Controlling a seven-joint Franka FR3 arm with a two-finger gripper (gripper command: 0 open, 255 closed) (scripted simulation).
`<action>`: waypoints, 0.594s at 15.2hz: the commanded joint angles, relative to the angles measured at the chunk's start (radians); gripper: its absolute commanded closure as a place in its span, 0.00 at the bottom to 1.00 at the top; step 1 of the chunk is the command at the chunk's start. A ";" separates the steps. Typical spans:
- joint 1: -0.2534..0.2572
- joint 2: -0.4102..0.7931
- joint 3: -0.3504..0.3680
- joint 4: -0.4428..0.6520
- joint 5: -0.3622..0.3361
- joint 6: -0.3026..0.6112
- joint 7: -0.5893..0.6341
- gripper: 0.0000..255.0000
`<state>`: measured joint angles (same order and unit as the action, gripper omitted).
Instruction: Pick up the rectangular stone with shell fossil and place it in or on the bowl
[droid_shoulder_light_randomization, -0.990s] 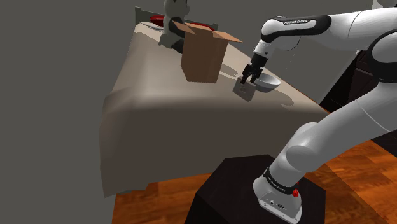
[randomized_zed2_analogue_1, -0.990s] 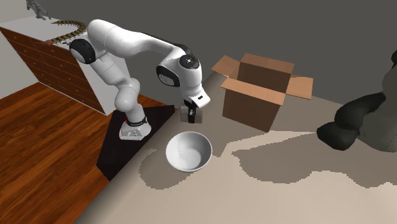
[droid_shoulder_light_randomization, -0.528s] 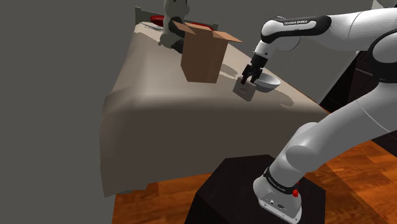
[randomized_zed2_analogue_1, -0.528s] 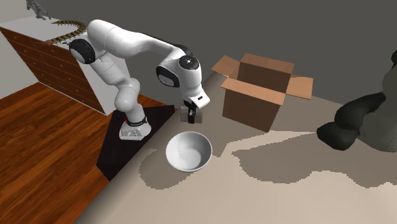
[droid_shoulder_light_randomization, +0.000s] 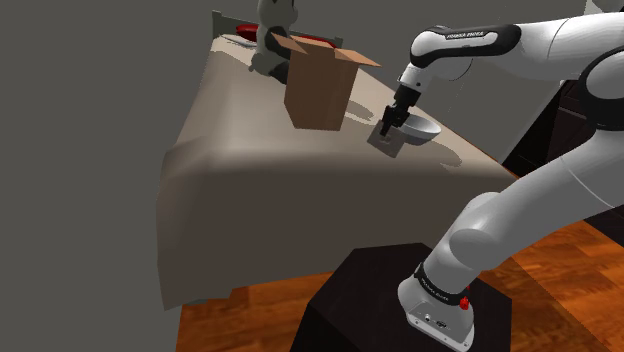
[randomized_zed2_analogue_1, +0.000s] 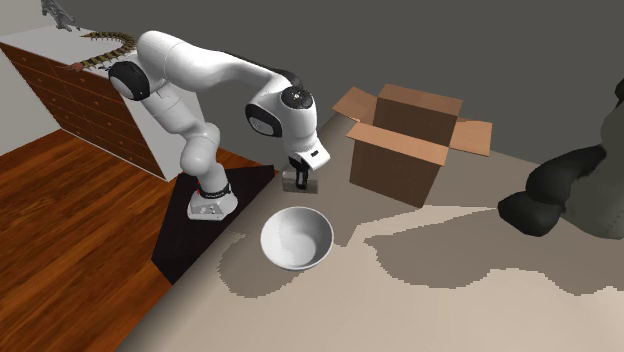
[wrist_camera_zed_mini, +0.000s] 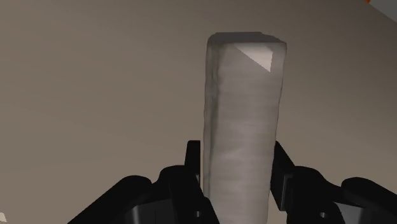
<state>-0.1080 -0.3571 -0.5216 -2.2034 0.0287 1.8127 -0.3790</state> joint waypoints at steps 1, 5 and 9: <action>-0.001 0.001 -0.002 -0.001 -0.002 0.000 0.000 1.00; 0.000 -0.003 0.004 0.036 -0.002 -0.040 0.007 1.00; 0.001 -0.006 0.009 0.086 -0.002 -0.093 0.016 1.00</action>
<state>-0.1071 -0.3616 -0.5145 -2.1288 0.0271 1.7332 -0.3662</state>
